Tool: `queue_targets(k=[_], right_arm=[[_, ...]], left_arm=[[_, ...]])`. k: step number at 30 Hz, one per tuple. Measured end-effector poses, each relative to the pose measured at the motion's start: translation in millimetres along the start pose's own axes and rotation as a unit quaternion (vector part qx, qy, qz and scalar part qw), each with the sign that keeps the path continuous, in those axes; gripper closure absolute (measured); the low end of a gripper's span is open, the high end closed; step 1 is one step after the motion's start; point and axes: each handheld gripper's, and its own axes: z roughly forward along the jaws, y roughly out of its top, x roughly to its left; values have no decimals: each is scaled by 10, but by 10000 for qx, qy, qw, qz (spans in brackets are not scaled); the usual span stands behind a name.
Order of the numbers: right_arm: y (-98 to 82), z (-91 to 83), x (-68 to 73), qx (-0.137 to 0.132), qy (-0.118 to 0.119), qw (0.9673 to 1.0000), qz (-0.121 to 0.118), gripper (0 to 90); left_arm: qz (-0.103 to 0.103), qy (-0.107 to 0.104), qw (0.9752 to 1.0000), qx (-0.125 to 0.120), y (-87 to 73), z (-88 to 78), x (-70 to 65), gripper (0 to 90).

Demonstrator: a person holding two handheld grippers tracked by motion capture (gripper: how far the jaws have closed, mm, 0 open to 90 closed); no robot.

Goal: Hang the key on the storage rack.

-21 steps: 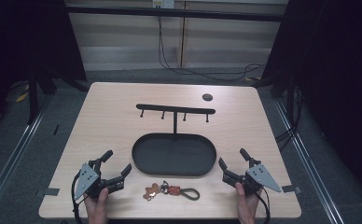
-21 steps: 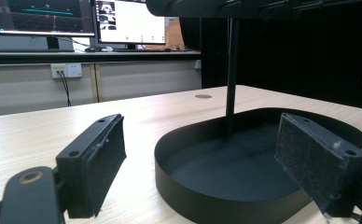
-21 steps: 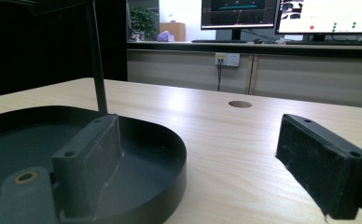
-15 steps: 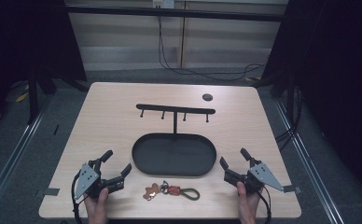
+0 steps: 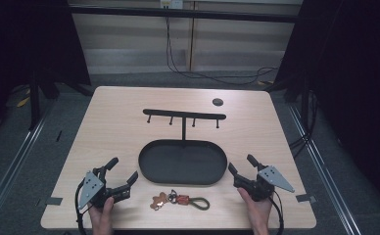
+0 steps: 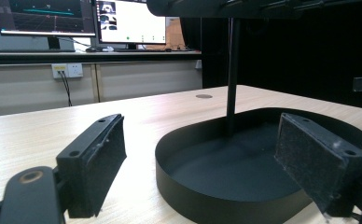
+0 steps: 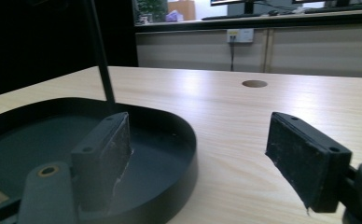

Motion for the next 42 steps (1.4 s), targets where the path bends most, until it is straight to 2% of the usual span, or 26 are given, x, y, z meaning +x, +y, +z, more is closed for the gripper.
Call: queue_targets(k=[1, 6, 8, 10, 13, 14, 16, 20, 22, 24, 28, 30, 34, 35, 38, 39, 40, 42], right_arm=[[2, 0, 8, 26, 72, 10000, 59, 215], [27, -24, 63, 217, 341, 9992, -27, 271], [43, -35, 78, 344, 436, 9984, 57, 283], [63, -43, 83, 505, 598, 9969, 70, 343], [101, -44, 119, 801, 804, 9933, 216, 344], [113, -49, 132, 824, 906, 9922, 219, 360], [136, -68, 172, 795, 961, 9921, 145, 402], [179, -80, 237, 768, 984, 9922, 14, 427], [192, -66, 250, 814, 1077, 9908, -14, 433], [213, -45, 265, 1118, 1203, 9864, 21, 449], [234, 6, 296, 1462, 1454, 9784, 122, 451], [250, 29, 324, 1572, 1456, 9766, 165, 431], [288, 70, 400, 1717, 1622, 9714, 229, 403], [303, 82, 416, 1765, 1673, 9697, 214, 403], [343, 109, 458, 1775, 1735, 9687, 31, 405], [356, 129, 466, 1895, 1711, 9668, 67, 404], [364, 156, 472, 2018, 1771, 9633, 51, 408], [386, 189, 510, 2247, 1771, 9581, -101, 428]], left_arm=[[-30, -2, 10000, -9, -1, 0, -5, 158], [-29, 4, 10000, -21, -1, 1, -7, 158], [-29, 5, 10000, -19, -1, 1, -6, 158], [-31, 5, 10000, -19, -1, 1, -7, 158], [-30, 5, 10000, -19, -1, 1, -7, 158], [-30, 5, 10000, -19, -1, 1, -7, 158], [-30, 4, 10000, -21, -1, 1, -7, 158], [-25, 3, 10000, -20, -1, 1, -6, 158], [-26, 2, 10000, -20, -1, 1, -6, 158], [-4, 1, 10000, -2, -1, -2, -3, 158], [-16, 0, 10000, -5, -1, -1, -3, 158], [-26, 0, 10000, -14, -1, 0, -4, 158], [-21, -2, 10000, -8, 0, -1, -2, 158], [-25, -2, 10000, -9, 0, -1, -3, 158], [-22, -2, 10000, -13, 0, -1, -3, 158], [-25, -2, 10000, -13, 0, 0, -3, 158], [-27, -1, 10000, -15, -1, 0, -4, 158], [-21, 3, 10000, -10, -1, -1, -4, 158]])
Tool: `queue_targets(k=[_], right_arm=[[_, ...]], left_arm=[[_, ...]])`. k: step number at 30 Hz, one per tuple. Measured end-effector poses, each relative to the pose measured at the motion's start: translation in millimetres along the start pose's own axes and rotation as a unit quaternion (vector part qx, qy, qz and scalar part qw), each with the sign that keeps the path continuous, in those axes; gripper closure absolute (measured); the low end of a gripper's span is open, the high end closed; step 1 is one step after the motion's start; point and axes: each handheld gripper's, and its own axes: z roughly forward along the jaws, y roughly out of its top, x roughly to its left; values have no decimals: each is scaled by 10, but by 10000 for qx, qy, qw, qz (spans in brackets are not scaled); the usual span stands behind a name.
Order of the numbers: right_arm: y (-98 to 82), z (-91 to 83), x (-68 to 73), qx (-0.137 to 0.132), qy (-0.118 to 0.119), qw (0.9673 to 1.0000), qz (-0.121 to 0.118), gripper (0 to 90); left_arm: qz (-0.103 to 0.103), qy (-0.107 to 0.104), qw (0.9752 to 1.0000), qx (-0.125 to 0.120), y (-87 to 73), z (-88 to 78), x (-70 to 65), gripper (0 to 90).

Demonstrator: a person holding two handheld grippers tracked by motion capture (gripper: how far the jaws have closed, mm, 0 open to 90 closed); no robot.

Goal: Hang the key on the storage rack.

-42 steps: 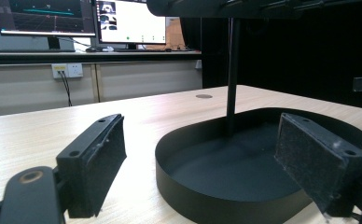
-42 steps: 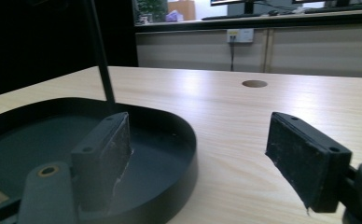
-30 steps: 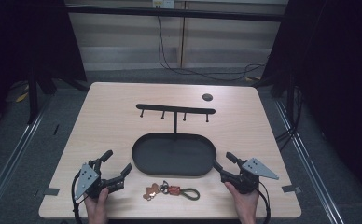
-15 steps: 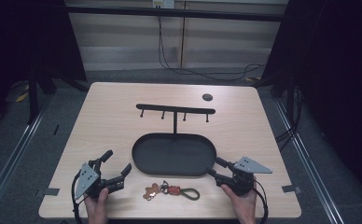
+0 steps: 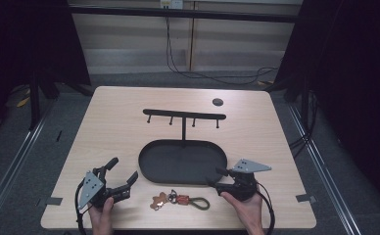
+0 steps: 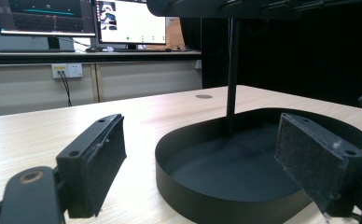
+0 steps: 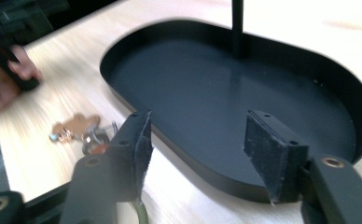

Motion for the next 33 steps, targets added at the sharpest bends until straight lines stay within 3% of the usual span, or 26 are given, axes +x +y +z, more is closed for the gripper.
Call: queue_targets(k=[5, 10, 15, 18, 21, 25, 28, 31, 33], right_arm=[[89, 97, 52, 450, 94, 9989, -123, 461], [202, 204, 72, 991, 104, 9950, -101, 473], [260, 237, 73, 1245, 332, 9916, -124, 518], [258, 244, 66, 1335, 516, 9897, 2, 521], [254, 248, 69, 1364, 553, 9891, 31, 507], [254, 258, 68, 1573, 606, 9857, 80, 513], [250, 253, 61, 1767, 816, 9809, 59, 575], [256, 254, 44, 2122, 1188, 9696, 254, 634], [257, 245, 45, 2287, 1183, 9662, 135, 670]], left_arm=[[-8, -4, 10000, -5, 0, 1, -1, 158], [-10, -3, 10000, -4, 0, 0, 0, 158], [-12, -7, 10000, -4, 0, 0, 0, 158], [5, -5, 10000, 2, 0, -1, 0, 158], [15, -3, 10000, 8, 0, -1, 2, 157], [5, -6, 10000, 2, 0, -1, 1, 157], [-6, -6, 10000, -3, 0, 0, -1, 158], [-6, -6, 10000, 2, 0, 1, 0, 158], [17, 6, 10000, 6, 1, 1, 5, 158]])
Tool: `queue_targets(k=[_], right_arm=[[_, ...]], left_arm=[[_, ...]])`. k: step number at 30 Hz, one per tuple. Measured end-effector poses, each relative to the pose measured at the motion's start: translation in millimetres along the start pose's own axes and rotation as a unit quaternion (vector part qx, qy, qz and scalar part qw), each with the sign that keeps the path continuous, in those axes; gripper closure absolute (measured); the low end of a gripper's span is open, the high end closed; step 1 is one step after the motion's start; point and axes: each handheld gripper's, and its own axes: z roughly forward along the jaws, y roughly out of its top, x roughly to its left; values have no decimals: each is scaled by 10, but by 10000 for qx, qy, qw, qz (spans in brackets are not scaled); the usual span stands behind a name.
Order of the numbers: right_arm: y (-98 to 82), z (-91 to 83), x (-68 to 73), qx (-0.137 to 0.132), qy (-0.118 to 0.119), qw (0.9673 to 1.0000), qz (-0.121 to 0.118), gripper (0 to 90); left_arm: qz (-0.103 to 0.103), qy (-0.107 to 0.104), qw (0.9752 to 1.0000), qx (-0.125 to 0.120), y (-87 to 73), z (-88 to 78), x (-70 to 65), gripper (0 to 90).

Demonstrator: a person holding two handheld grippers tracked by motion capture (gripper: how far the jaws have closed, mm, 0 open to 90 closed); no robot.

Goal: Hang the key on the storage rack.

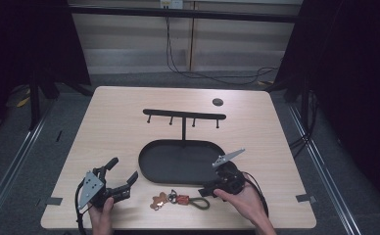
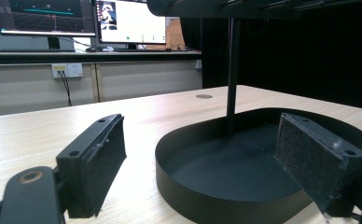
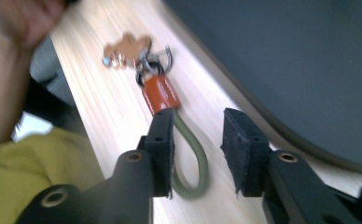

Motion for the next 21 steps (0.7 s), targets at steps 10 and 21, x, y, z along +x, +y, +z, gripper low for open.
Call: queue_targets(k=[10, 21], right_arm=[[-6, 88, 18, 816, 7, 9964, -233, 815], [22, 186, 3, 1056, -16, 9937, -371, 825]], left_arm=[[-15, 4, 10000, 0, -1, 0, -4, 158], [-12, 1, 10000, 2, -1, -1, -5, 158]])
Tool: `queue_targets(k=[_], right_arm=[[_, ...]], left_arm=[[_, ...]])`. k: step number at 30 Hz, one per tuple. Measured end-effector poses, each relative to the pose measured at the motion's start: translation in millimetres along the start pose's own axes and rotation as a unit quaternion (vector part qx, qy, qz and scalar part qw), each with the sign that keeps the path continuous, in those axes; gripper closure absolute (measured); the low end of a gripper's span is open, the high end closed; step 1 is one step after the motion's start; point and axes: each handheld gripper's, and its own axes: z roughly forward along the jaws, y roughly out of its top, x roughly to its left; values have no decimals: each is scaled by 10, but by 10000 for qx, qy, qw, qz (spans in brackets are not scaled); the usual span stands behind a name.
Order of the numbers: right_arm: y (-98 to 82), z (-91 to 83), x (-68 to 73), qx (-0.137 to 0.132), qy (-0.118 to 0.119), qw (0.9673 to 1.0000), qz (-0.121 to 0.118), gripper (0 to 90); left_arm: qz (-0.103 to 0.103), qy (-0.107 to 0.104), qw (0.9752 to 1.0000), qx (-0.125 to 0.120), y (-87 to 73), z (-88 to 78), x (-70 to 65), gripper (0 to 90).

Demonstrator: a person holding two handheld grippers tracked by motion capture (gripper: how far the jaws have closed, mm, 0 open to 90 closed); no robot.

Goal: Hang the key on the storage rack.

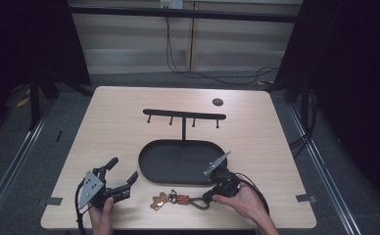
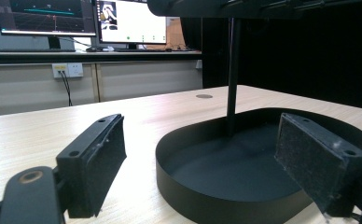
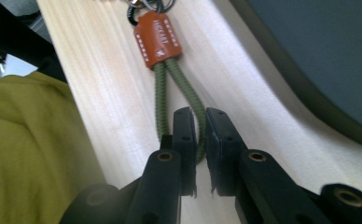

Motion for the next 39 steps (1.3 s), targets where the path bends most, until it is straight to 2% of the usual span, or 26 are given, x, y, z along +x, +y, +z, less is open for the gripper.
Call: queue_targets(k=[5, 7, 9, 13, 18, 21, 25, 29, 31, 36, 39], right_arm=[[15, 36, 26, 108, -23, 9999, -132, 829], [22, 59, 36, 207, -108, 9995, -220, 839], [29, 64, 36, 220, -50, 9993, -297, 847], [61, 60, 40, 341, -147, 9986, -381, 852], [118, 64, 30, 450, -235, 9981, -346, 848], [126, 90, 65, 631, -259, 9958, -605, 830], [126, 113, 132, 662, -352, 9947, -697, 789], [119, 120, 175, 689, -562, 9919, -908, 834], [125, 112, 172, 794, -516, 9921, -822, 851], [127, 101, 105, 803, -336, 9945, -588, 857], [153, 90, 69, 940, -322, 9935, -551, 856]], left_arm=[[2, -3, 10000, 3, 0, -1, 0, 158], [4, -2, 10000, 4, 0, -1, 0, 158], [-13, 2, 10000, -15, 0, 1, -3, 158], [-12, -1, 10000, -17, -1, 1, -3, 158], [-13, -9, 10000, -13, 0, 0, -1, 158], [-4, -3, 10000, -9, 0, 0, 0, 158], [10, -5, 10000, -1, 0, -2, 1, 157], [-10, -4, 10000, -20, -1, 0, -2, 157], [-17, -9, 10000, -26, -1, 1, -4, 157], [-7, -13, 10000, -18, -1, 0, -2, 157], [-8, -13, 10000, -20, -1, 1, -2, 157]])
